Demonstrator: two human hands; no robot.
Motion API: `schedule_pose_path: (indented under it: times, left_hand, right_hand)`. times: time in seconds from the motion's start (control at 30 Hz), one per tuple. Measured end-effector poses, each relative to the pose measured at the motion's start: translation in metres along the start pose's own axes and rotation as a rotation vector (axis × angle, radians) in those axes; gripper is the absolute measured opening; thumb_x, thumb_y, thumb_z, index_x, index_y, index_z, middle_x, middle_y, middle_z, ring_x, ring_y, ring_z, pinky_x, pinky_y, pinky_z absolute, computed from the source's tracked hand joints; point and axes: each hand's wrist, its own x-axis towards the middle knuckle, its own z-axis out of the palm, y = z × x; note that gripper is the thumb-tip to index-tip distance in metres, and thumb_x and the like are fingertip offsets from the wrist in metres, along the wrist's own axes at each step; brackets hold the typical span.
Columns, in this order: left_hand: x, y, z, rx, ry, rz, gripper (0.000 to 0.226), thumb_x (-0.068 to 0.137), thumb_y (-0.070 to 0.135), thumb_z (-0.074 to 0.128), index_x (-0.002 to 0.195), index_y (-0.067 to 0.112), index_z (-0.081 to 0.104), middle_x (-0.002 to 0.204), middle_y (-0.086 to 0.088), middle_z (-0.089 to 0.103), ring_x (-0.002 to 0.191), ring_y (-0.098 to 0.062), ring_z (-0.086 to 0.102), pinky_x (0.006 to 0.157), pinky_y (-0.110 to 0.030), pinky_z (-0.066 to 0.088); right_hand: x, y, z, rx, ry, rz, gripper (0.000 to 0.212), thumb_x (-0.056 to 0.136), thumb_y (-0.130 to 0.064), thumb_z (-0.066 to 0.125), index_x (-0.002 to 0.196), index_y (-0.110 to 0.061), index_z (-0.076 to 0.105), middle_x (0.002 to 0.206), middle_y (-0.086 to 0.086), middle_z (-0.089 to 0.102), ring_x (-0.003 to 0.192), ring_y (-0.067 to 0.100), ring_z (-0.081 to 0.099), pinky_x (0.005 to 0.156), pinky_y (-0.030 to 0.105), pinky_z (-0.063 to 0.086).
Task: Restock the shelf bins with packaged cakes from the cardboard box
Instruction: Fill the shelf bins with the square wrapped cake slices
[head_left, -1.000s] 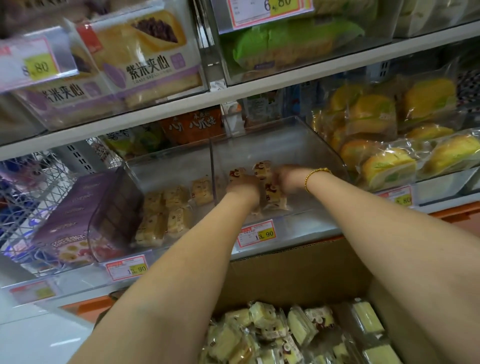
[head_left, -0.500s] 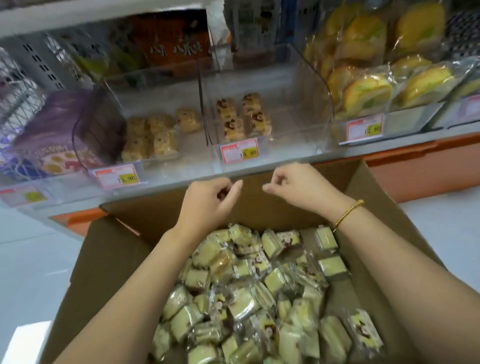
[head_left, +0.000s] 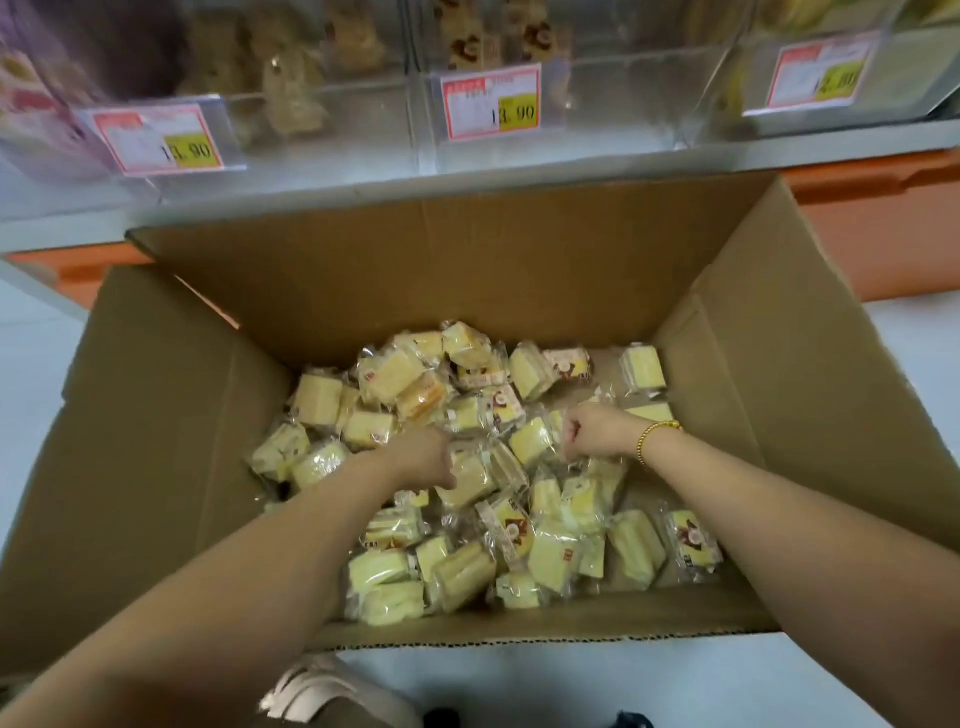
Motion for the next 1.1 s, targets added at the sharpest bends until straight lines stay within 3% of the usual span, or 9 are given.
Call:
schedule_pose_path:
  times: [0.17, 0.27, 0.37, 0.53, 0.63, 0.7, 0.9, 1.0, 1.1]
  left_hand:
    - [0.023, -0.005, 0.0, 0.15, -0.003, 0.094, 0.042, 0.085, 0.028, 0.071, 0.12, 0.014, 0.052, 0.088, 0.006, 0.055, 0.078, -0.015, 0.06, 0.057, -0.024, 0.042]
    - [0.028, -0.004, 0.009, 0.139, 0.005, 0.091, 0.066, 0.081, 0.036, 0.075, 0.134, 0.014, 0.044, 0.106, -0.003, 0.06, 0.088, -0.017, 0.058, 0.071, -0.025, 0.045]
    - [0.032, -0.004, 0.042, 0.128, -0.023, 0.037, 0.085, 0.081, 0.037, 0.074, 0.147, 0.011, 0.027, 0.125, -0.011, 0.058, 0.105, -0.022, 0.06, 0.088, -0.031, 0.05]
    - [0.038, -0.013, 0.059, 0.118, 0.007, -0.042, 0.072, 0.084, 0.034, 0.07, 0.137, -0.001, 0.037, 0.12, -0.012, 0.059, 0.105, -0.024, 0.061, 0.082, -0.031, 0.051]
    - [0.04, -0.017, 0.022, -0.327, -0.099, -0.021, 0.023, 0.087, 0.023, 0.066, 0.097, 0.006, 0.054, 0.087, -0.006, 0.058, 0.072, -0.014, 0.061, 0.067, -0.027, 0.049]
    - [0.033, -0.016, 0.001, -0.797, -0.287, -0.041, 0.011, 0.092, 0.014, 0.061, 0.093, 0.005, 0.055, 0.079, -0.003, 0.057, 0.059, -0.008, 0.063, 0.063, -0.023, 0.054]
    - [0.036, -0.03, 0.01, -1.457, -0.513, -0.012, 0.04, 0.083, 0.005, 0.063, 0.12, 0.008, 0.046, 0.125, -0.025, 0.054, 0.119, -0.038, 0.056, 0.094, -0.052, 0.05]
    - [0.038, -0.039, 0.013, -1.573, -0.578, 0.017, 0.049, 0.081, 0.0, 0.061, 0.124, 0.014, 0.042, 0.134, -0.026, 0.045, 0.118, -0.043, 0.053, 0.096, -0.059, 0.044]
    - [0.04, -0.044, 0.006, -1.611, -0.598, 0.073, 0.065, 0.079, 0.001, 0.058, 0.139, 0.014, 0.036, 0.142, -0.024, 0.042, 0.116, -0.047, 0.054, 0.097, -0.059, 0.045]
  right_hand:
    - [-0.012, 0.003, 0.046, -0.089, -0.267, 0.001, 0.055, 0.078, -0.035, 0.077, 0.125, -0.012, 0.059, 0.125, 0.005, 0.06, 0.105, 0.018, 0.056, 0.083, 0.027, 0.046]
    - [-0.019, -0.001, 0.082, -0.261, -0.302, 0.011, 0.076, 0.077, -0.042, 0.076, 0.136, -0.008, 0.042, 0.132, 0.009, 0.054, 0.119, 0.026, 0.052, 0.09, 0.033, 0.044]
    - [-0.023, -0.005, 0.092, -0.372, -0.272, -0.003, 0.06, 0.076, -0.038, 0.078, 0.119, -0.007, 0.05, 0.115, 0.01, 0.061, 0.106, 0.026, 0.059, 0.082, 0.033, 0.048]
    - [-0.029, -0.015, 0.062, -0.371, -0.099, 0.028, 0.028, 0.075, -0.033, 0.076, 0.081, -0.012, 0.057, 0.084, 0.001, 0.059, 0.074, 0.016, 0.056, 0.057, 0.025, 0.046]
    - [-0.036, -0.028, 0.038, -0.492, 0.231, -0.013, 0.024, 0.084, -0.028, 0.067, 0.098, -0.011, 0.059, 0.101, 0.004, 0.056, 0.08, 0.019, 0.056, 0.062, 0.027, 0.044]
    - [-0.037, -0.027, 0.035, -0.584, 0.384, -0.02, 0.037, 0.09, -0.019, 0.06, 0.125, -0.013, 0.051, 0.122, 0.009, 0.047, 0.092, 0.024, 0.059, 0.066, 0.029, 0.045]
    - [-0.04, 0.0, 0.06, -0.383, 0.114, -0.078, 0.083, 0.077, 0.018, 0.042, 0.146, -0.029, 0.036, 0.152, 0.009, 0.02, 0.13, 0.024, 0.039, 0.086, 0.022, 0.048]
    - [-0.028, 0.007, 0.071, 0.035, 0.206, 0.068, 0.045, 0.085, 0.006, 0.049, 0.122, -0.019, 0.057, 0.138, 0.007, 0.038, 0.093, 0.011, 0.054, 0.067, 0.018, 0.045]
    - [-0.015, 0.011, 0.066, 0.273, 0.3, 0.239, 0.026, 0.089, -0.016, 0.063, 0.108, -0.01, 0.047, 0.097, 0.003, 0.057, 0.065, 0.007, 0.049, 0.053, 0.021, 0.042]
